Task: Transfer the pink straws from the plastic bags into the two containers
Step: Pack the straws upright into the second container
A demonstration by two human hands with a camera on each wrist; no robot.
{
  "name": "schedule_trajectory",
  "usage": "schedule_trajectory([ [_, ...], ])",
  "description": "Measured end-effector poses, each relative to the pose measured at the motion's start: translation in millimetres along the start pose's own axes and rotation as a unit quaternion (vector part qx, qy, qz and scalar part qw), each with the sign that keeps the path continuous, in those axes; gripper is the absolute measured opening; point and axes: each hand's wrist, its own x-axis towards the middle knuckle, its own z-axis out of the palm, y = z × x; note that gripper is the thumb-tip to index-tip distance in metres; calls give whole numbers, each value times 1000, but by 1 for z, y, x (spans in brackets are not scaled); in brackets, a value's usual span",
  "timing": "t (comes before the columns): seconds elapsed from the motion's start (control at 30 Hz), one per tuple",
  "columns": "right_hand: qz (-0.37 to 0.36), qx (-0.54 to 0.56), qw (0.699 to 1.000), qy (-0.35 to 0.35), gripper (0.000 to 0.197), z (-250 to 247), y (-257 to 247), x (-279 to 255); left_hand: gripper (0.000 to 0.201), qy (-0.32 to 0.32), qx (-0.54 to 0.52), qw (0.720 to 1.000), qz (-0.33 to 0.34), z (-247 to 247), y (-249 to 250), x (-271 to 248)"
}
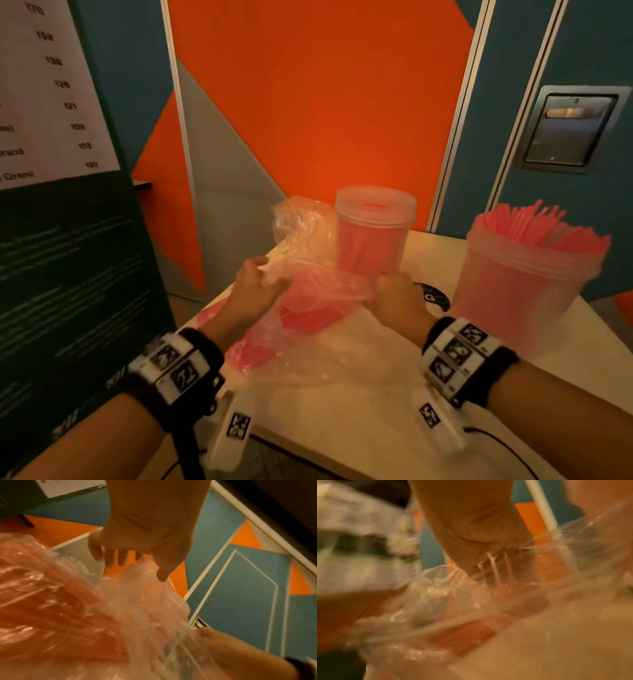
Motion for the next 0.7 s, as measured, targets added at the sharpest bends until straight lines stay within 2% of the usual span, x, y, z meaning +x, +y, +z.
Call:
schedule_trajectory([
  [0.03,44,101,993,-49,30,0,6,2,62,43,103,994,3,-3,-9,-7],
  [0.07,80,205,973,-75,24,1,13,4,71,78,176,981,2,-7,-16,-15],
  [0.1,114,292,946,-83,18,1,18,6,76,83,211,974,-14,-12,-24,-21],
  [0.17,178,404,891,-108,13,-3,23,8,83,31,240,968,-66,-20,-35,-31],
  [0.23,219,446,854,-154,15,-5,26,10,95,-50,238,964,-104,-22,-44,-33],
  [0.3,232,464,831,-199,21,-5,27,13,79,-109,138,973,-147,-19,-41,-34],
  [0.33,235,473,821,-218,25,-4,28,14,63,-129,39,975,-179,-15,-39,-34],
  [0.37,231,483,812,-233,23,-3,27,14,49,-137,-83,964,-214,-10,-36,-33],
  [0.4,227,490,808,-237,17,-2,25,13,38,-138,-194,938,-251,-6,-30,-33],
  [0.47,232,480,813,-232,14,1,24,12,23,-126,-364,868,-312,2,-25,-29],
  [0.53,245,505,791,-245,13,3,25,12,18,-102,-474,800,-353,4,-15,-27],
  [0.57,250,536,763,-259,13,5,28,11,17,-94,-493,794,-344,5,-15,-24],
  [0.6,262,585,718,-271,13,6,30,9,18,-83,-503,800,-317,5,-16,-22],
  [0.63,278,632,670,-273,14,7,32,8,19,-57,-511,795,-321,4,-16,-21],
  [0.67,288,670,631,-263,16,8,34,7,17,-33,-531,786,-316,1,-11,-24],
  [0.7,292,695,609,-247,18,8,35,8,24,-34,-567,769,-295,-1,-9,-28],
])
